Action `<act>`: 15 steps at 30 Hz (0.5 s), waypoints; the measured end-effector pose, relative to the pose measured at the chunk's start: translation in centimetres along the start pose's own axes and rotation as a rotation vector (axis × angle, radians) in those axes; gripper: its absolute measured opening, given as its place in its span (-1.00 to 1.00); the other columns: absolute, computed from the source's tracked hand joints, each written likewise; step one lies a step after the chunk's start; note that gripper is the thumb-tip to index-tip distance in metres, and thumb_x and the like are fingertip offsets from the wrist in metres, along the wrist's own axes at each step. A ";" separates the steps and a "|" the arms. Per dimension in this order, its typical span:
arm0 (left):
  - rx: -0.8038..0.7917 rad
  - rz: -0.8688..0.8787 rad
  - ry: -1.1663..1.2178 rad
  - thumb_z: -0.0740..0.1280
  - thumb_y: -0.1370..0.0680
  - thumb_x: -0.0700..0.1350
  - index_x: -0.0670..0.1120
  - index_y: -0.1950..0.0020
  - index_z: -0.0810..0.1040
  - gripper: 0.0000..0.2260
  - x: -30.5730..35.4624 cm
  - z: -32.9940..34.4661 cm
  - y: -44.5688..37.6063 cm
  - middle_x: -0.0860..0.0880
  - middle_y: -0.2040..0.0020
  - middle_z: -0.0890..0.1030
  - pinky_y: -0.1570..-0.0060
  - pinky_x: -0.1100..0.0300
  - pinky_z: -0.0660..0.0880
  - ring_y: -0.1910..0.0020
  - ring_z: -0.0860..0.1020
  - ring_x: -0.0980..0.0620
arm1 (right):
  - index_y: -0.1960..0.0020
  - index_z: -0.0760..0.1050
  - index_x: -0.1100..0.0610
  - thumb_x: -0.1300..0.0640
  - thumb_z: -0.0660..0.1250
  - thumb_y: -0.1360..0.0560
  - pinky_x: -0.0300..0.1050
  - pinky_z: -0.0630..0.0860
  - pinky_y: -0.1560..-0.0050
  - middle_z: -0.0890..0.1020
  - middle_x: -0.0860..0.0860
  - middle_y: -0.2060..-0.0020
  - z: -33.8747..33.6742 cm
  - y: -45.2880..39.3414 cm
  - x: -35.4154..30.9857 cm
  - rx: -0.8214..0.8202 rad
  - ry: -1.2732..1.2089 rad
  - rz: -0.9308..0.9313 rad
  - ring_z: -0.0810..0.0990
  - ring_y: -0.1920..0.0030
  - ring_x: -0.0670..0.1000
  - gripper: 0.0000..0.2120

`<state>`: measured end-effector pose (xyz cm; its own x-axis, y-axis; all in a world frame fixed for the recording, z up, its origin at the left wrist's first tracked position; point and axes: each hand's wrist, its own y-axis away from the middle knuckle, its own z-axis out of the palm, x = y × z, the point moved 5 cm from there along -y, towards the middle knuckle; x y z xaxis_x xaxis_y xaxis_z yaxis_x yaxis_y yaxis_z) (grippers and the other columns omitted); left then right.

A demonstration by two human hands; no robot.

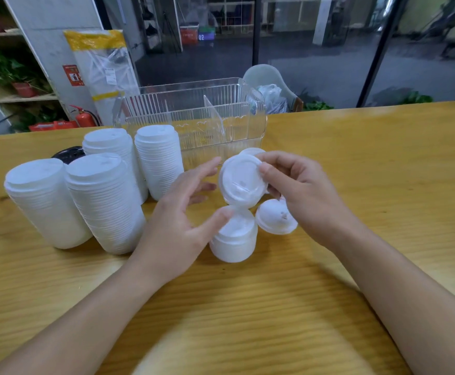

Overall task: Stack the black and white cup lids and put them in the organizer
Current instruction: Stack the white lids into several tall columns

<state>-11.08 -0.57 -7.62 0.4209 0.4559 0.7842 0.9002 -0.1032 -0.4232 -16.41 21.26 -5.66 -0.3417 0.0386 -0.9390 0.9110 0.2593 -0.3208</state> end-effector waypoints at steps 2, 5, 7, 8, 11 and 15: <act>-0.028 0.054 -0.057 0.60 -0.57 -0.09 0.15 -0.67 0.41 -0.29 0.7 0.3 0.2 0.20 -0.51 0.53 -0.44 0.16 0.49 -0.51 0.52 0.05 | -0.24 0.70 0.21 0.20 0.28 -0.76 -0.36 0.42 0.22 0.57 -0.07 0.27 0.4 0.3 -0.1 -0.052 -0.040 0.041 0.46 0.26 -0.13 -0.78; -0.030 0.096 -0.078 0.62 -0.56 -0.09 0.12 -0.65 0.45 -0.30 1.3 0.4 0.3 0.17 -0.50 0.53 -0.48 0.04 0.50 -0.55 0.48 0.03 | -0.25 0.73 0.09 0.14 0.26 -0.77 -0.28 0.35 0.23 0.49 0.00 0.26 1.2 0.6 -0.3 -0.133 -0.003 0.048 0.36 0.21 0.05 -0.74; -0.008 0.101 -0.082 0.63 -0.54 -0.07 0.10 -0.63 0.48 -0.32 1.3 0.3 0.3 0.16 -0.47 0.55 -0.45 -0.02 0.52 -0.53 0.50 0.03 | -0.27 0.74 0.04 0.10 0.28 -0.76 -0.23 0.37 0.20 0.47 0.09 0.21 1.4 0.6 -0.3 -0.150 0.003 0.048 0.34 0.18 0.10 -0.74; 0.010 0.102 -0.082 0.64 -0.53 -0.05 0.10 -0.61 0.50 -0.33 1.3 0.2 0.3 0.16 -0.45 0.57 -0.43 -0.03 0.54 -0.50 0.52 0.03 | -0.28 0.73 0.02 0.09 0.31 -0.74 -0.25 0.38 0.20 0.46 0.11 0.20 1.4 0.6 -0.3 -0.151 -0.005 0.056 0.35 0.19 0.09 -0.76; 0.102 0.089 -0.053 0.70 -0.46 0.04 0.09 -0.50 0.53 -0.34 1.1 -0.5 0.2 0.12 -0.38 0.62 -0.32 -0.13 0.57 -0.40 0.59 -0.01 | -0.36 0.66 0.04 0.13 0.45 -0.66 -0.24 0.43 0.16 0.45 0.14 0.24 1.6 0.8 -0.3 -0.202 -0.085 0.099 0.40 0.25 0.02 -0.72; 0.127 -0.020 -0.020 0.73 -0.32 0.16 0.08 -0.37 0.49 -0.28 0.1 -0.8 0.1 0.11 -0.33 0.63 -0.26 -0.20 0.59 -0.36 0.60 0.01 | -0.33 0.65 0.07 0.22 0.49 -0.62 -0.14 0.40 0.16 0.48 0.19 0.23 1.9 0.8 0.3 -0.264 -0.099 0.127 0.41 0.26 0.03 -0.71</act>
<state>-10.82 -1.21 -7.23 0.3997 0.4740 0.7846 0.8863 0.0187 -0.4628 -15.38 19.63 -6.47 -0.1928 -0.0043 -0.9812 0.8492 0.5002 -0.1690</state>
